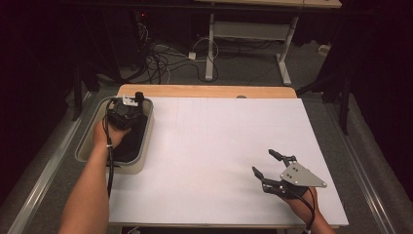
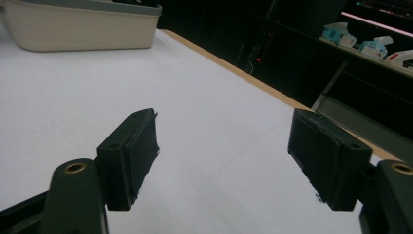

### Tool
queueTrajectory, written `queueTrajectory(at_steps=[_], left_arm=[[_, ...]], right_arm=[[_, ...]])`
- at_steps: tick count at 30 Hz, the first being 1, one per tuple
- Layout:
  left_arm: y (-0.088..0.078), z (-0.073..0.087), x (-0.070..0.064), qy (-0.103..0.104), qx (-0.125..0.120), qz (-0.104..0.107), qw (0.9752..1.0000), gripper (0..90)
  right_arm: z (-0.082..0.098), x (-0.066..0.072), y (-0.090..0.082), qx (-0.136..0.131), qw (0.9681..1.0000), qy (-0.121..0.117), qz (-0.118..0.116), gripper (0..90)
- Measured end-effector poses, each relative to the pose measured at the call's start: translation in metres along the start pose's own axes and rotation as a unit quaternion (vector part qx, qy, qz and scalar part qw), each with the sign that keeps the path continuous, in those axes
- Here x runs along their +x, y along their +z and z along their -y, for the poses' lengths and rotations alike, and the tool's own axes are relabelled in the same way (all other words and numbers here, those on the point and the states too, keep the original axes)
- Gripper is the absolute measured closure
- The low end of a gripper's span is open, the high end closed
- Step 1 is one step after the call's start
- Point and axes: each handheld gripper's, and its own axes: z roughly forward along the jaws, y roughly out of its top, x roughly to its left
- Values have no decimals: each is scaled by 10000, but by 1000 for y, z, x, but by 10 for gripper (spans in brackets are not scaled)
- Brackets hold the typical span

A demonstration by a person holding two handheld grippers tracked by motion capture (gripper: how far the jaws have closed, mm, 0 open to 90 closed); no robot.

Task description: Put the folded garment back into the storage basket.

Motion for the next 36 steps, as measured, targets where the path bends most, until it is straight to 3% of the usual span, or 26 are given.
queueTrajectory(at_steps=[8, 14, 21, 29, 30, 36], left_arm=[[-14, -1, -4, 17, -380, -88, 9992, 795], [-20, 2, -5, -9, -563, -138, 9983, 766], [-28, 10, -3, -127, -863, -155, 9961, 675], [-31, 14, -11, 53, -997, -268, 9946, 506], [-31, 14, -13, 56, -1008, -343, 9943, 425], [-37, 17, -19, 165, -1142, -415, 9925, 294]], right_arm=[[2, 1, 4, 23, 9999, 153, -16, 229], [4, 2, 6, 136, 9998, 126, -67, 220], [4, 3, 6, 160, 9997, 124, -106, 221], [3, 6, 7, 197, 9997, 45, -160, 223], [3, 6, 7, 199, 9996, 46, -169, 223], [4, 6, 7, 205, 9996, 64, -154, 223]])
